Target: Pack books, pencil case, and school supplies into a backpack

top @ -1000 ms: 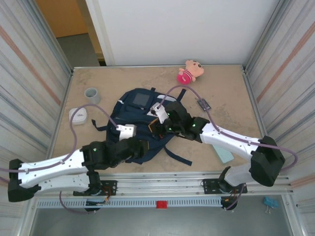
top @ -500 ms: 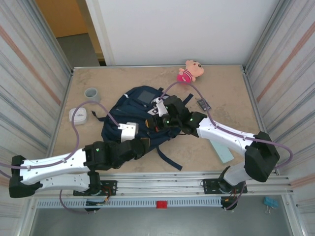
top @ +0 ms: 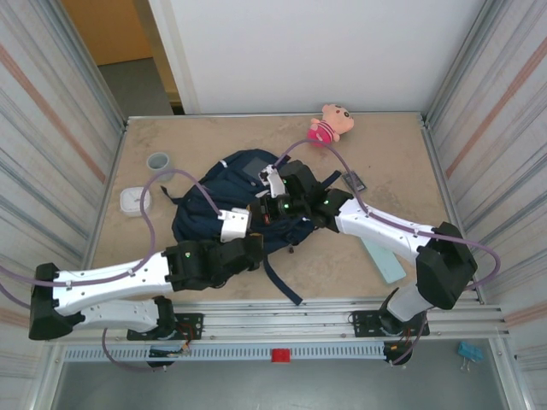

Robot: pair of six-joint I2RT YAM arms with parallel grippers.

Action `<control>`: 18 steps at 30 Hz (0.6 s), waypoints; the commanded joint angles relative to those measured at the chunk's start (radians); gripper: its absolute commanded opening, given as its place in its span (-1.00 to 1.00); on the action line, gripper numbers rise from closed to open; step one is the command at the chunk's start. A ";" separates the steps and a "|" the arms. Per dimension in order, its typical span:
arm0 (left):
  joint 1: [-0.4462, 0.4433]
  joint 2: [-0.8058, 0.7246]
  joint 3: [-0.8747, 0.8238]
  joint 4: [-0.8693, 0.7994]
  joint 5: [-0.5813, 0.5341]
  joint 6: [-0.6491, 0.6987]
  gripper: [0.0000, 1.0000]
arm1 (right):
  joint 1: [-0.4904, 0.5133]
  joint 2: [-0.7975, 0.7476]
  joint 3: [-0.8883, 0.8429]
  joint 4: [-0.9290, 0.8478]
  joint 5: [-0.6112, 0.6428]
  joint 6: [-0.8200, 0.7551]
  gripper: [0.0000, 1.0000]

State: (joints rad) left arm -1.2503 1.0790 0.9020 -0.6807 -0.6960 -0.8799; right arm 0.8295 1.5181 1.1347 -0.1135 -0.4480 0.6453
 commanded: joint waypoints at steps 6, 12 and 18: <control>0.032 -0.051 -0.067 -0.052 -0.005 -0.031 -0.13 | -0.016 -0.020 0.077 0.137 -0.150 0.085 -1.00; 0.039 -0.085 -0.093 -0.013 -0.005 -0.004 -0.49 | -0.018 -0.012 0.085 0.144 -0.165 0.097 -1.00; 0.047 -0.138 -0.140 0.111 0.069 0.029 -0.86 | -0.020 -0.007 0.089 0.127 -0.149 0.079 -1.00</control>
State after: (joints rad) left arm -1.2163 0.9741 0.7994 -0.6262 -0.6655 -0.8707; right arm 0.8158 1.5330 1.1431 -0.1036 -0.5320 0.7010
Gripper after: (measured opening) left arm 0.078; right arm 0.070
